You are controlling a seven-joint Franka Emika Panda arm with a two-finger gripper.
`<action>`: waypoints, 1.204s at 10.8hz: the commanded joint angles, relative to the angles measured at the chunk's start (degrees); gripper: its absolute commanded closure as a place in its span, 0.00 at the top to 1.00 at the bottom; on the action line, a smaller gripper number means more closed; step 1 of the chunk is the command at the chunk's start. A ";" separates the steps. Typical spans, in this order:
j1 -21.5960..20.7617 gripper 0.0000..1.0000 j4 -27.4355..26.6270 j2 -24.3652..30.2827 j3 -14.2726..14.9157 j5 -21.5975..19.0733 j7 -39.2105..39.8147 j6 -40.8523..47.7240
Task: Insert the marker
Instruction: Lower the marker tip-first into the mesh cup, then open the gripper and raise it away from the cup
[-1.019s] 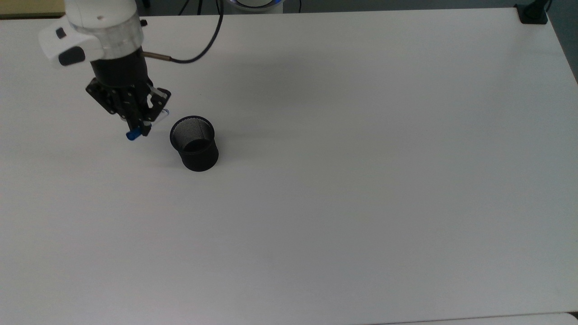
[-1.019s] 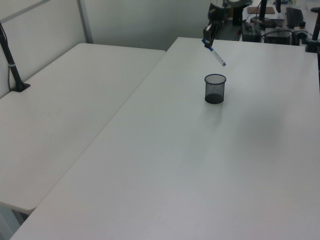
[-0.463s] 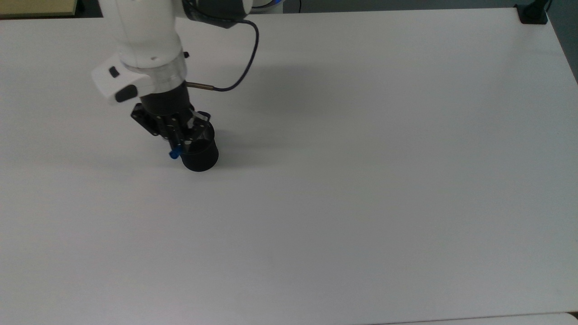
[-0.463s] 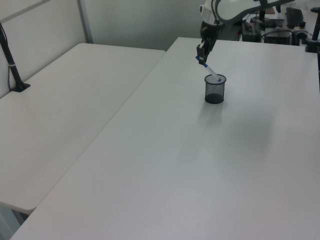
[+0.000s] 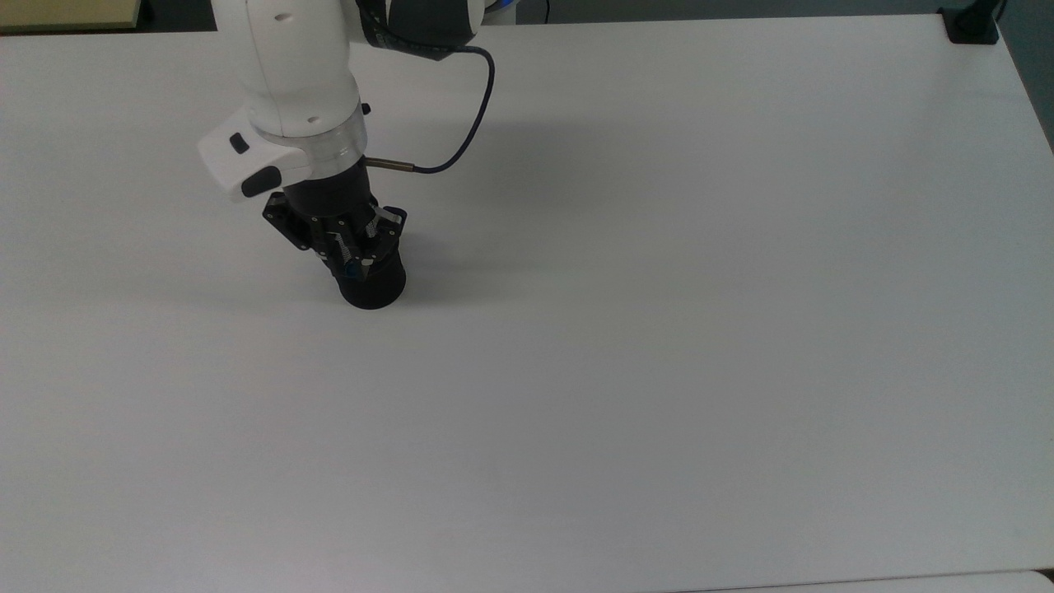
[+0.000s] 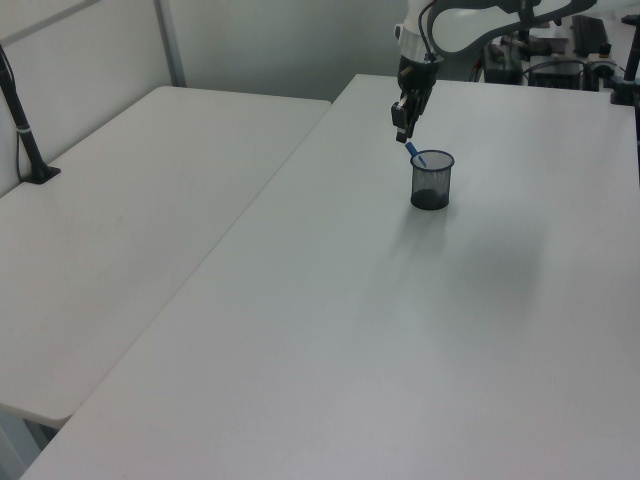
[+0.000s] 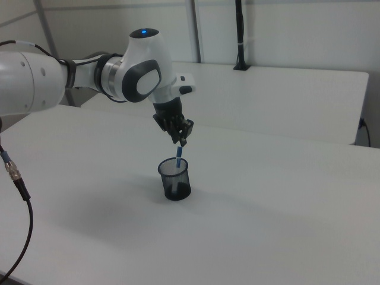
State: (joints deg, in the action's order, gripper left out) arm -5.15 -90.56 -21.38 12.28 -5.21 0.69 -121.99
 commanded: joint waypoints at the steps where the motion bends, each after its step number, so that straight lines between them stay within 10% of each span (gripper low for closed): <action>1: 0.05 0.90 -0.33 2.57 0.64 -0.15 -0.43 6.11; 7: -0.21 1.00 2.58 12.59 0.82 1.25 0.19 29.76; 13: 0.66 1.00 2.41 15.58 0.82 2.66 0.19 31.90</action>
State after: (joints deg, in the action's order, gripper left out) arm -4.59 -87.36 -7.49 12.73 -3.15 0.82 -91.18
